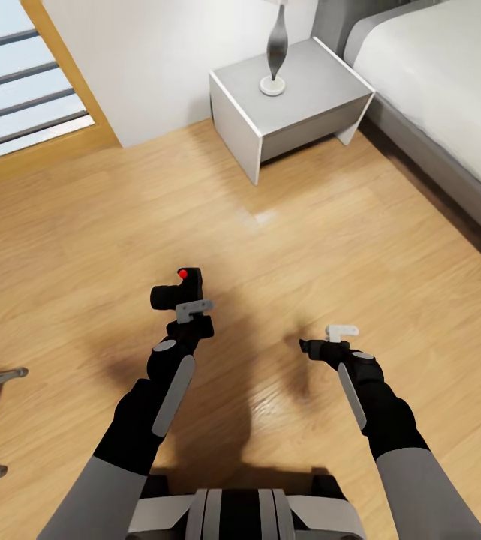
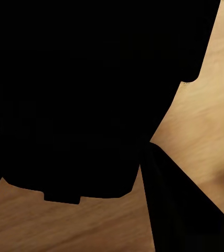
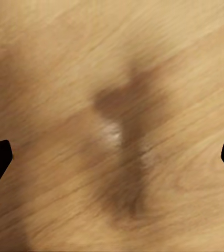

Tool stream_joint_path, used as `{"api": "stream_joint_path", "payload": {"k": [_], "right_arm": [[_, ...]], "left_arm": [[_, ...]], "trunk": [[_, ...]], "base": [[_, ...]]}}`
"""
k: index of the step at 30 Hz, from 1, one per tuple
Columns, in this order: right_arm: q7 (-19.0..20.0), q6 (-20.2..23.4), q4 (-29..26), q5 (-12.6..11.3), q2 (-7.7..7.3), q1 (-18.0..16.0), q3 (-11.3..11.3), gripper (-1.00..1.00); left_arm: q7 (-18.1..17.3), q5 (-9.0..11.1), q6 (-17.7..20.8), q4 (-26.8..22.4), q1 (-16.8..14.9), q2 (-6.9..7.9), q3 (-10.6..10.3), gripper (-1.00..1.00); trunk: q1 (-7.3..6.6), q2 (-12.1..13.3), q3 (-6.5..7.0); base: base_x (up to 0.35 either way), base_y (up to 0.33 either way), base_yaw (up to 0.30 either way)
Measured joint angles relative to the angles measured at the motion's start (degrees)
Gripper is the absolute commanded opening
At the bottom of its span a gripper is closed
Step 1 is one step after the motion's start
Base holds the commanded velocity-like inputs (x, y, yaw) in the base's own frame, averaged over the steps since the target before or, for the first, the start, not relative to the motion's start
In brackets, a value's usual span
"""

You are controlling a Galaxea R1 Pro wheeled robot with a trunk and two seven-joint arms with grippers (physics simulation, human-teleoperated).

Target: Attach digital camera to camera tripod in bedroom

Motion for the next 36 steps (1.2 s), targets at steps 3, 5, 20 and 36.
{"api": "stream_joint_path", "payload": {"k": [3,5,20,36], "right_arm": [[0.0,0.0,0.0,0.0,-0.01,0.0,0.0,1.0],[0.0,0.0,0.0,0.0,-0.01,0.0,0.0,1.0],[0.0,0.0,0.1,-0.1,0.07,0.0,0.0,1.0],[-0.1,0.0,0.2,-0.1,0.07,0.0,0.0,1.0]], "left_arm": [[0.0,0.0,0.0,0.1,0.0,0.02,0.0,-1.0],[0.0,0.1,0.0,0.1,0.0,0.01,0.0,-1.0],[0.0,0.2,0.0,0.2,0.0,0.14,0.1,-1.0],[0.0,0.1,0.0,0.0,0.0,0.35,0.1,-1.0]], "trunk": [[-0.66,1.2,0.81],[-1.1,2.0,1.35],[-4.18,7.6,5.23],[-4.18,7.6,6.67]], "base": [[0.0,0.0,0.0],[0.0,0.0,0.0],[0.0,0.0,0.0],[0.0,0.0,0.0]]}}
